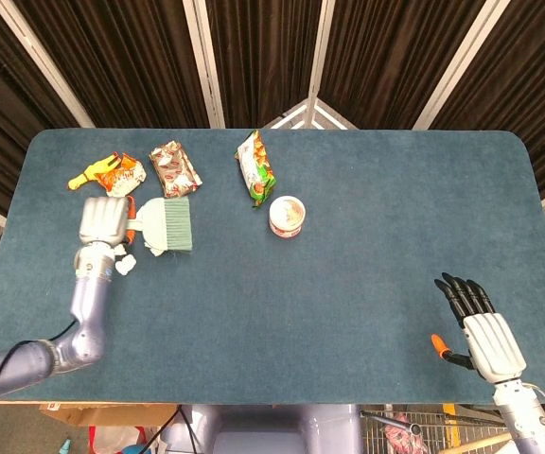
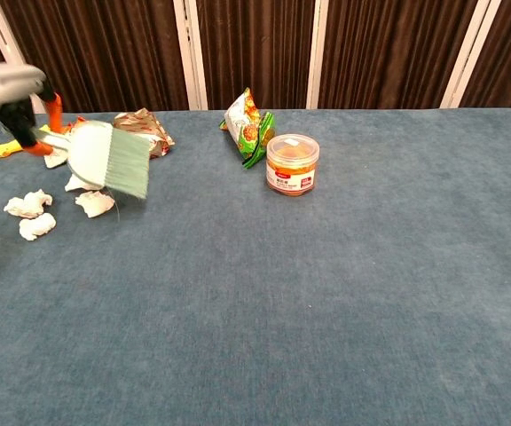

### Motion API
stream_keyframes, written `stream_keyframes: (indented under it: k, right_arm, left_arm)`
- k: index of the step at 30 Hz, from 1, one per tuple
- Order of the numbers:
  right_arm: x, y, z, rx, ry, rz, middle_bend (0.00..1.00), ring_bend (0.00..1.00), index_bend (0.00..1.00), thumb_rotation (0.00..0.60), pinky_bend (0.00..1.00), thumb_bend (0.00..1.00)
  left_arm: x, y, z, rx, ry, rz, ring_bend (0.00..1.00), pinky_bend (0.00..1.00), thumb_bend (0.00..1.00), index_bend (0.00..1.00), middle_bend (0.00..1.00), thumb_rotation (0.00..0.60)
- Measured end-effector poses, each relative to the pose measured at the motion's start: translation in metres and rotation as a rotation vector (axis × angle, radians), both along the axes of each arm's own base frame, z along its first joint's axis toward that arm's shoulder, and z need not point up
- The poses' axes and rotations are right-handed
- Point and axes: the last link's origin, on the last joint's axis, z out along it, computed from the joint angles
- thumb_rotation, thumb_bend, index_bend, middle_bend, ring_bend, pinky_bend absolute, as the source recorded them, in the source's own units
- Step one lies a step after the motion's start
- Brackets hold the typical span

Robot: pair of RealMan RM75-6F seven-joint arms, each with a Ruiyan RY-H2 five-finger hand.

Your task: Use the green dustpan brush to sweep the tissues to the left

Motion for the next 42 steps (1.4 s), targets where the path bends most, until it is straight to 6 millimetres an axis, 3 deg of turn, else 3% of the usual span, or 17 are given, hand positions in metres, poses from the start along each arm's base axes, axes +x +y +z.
stream_keyframes:
  k: [3, 7, 13, 17, 21, 25, 28, 31, 35, 42]
  right_arm:
    - [-0.001, 0.001, 0.001, 0.0, 0.0, -0.001, 0.0, 0.0, 0.0, 0.6, 0.0, 0.34]
    - [-0.001, 0.001, 0.001, -0.002, 0.001, 0.0, 0.0, 0.0, 0.0, 0.6, 0.0, 0.34]
    - [0.001, 0.003, 0.0, 0.001, 0.005, 0.006, 0.0, 0.0, 0.0, 0.6, 0.0, 0.34]
    - [0.002, 0.003, -0.001, 0.003, 0.01, 0.01, 0.0, 0.0, 0.0, 0.6, 0.0, 0.34]
    - [0.002, 0.002, -0.003, 0.003, 0.012, 0.008, 0.0, 0.0, 0.0, 0.6, 0.0, 0.34]
    - [0.003, 0.001, -0.003, 0.002, 0.015, 0.009, 0.0, 0.0, 0.0, 0.6, 0.0, 0.34]
    - [0.003, 0.001, -0.003, 0.003, 0.016, 0.01, 0.0, 0.0, 0.0, 0.6, 0.0, 0.34]
    - [0.002, 0.001, -0.003, 0.003, 0.015, 0.009, 0.0, 0.0, 0.0, 0.6, 0.0, 0.34]
    - [0.001, 0.0, -0.003, 0.003, 0.014, 0.004, 0.0, 0.0, 0.0, 0.6, 0.0, 0.34]
    - [0.0, 0.0, -0.002, 0.001, 0.013, 0.002, 0.0, 0.0, 0.0, 0.6, 0.0, 0.34]
  left_arm:
    - [-0.005, -0.003, -0.013, -0.023, 0.033, 0.013, 1.0, 1.0, 0.81, 0.78, 1.0, 0.6]
    - [-0.022, -0.008, -0.01, -0.024, 0.065, 0.048, 1.0, 1.0, 0.81, 0.78, 1.0, 0.6]
    - [-0.061, -0.015, 0.025, 0.028, 0.126, 0.127, 1.0, 1.0, 0.81, 0.78, 1.0, 0.6]
    - [-0.092, -0.023, 0.061, 0.079, 0.171, 0.185, 1.0, 1.0, 0.81, 0.78, 1.0, 0.6]
    - [-0.111, -0.028, 0.098, 0.148, 0.167, 0.214, 1.0, 1.0, 0.81, 0.78, 1.0, 0.6]
    - [-0.109, -0.026, 0.114, 0.203, 0.102, 0.203, 1.0, 1.0, 0.81, 0.78, 1.0, 0.6]
    - [-0.097, -0.019, 0.122, 0.24, 0.031, 0.16, 1.0, 1.0, 0.81, 0.78, 1.0, 0.6]
    - [-0.08, -0.013, 0.119, 0.241, -0.018, 0.117, 1.0, 1.0, 0.81, 0.78, 1.0, 0.6]
    - [-0.063, -0.008, 0.099, 0.199, -0.042, 0.087, 1.0, 1.0, 0.81, 0.78, 1.0, 0.6]
    - [-0.035, -0.016, 0.041, 0.043, -0.035, 0.021, 1.0, 1.0, 0.81, 0.78, 1.0, 0.6]
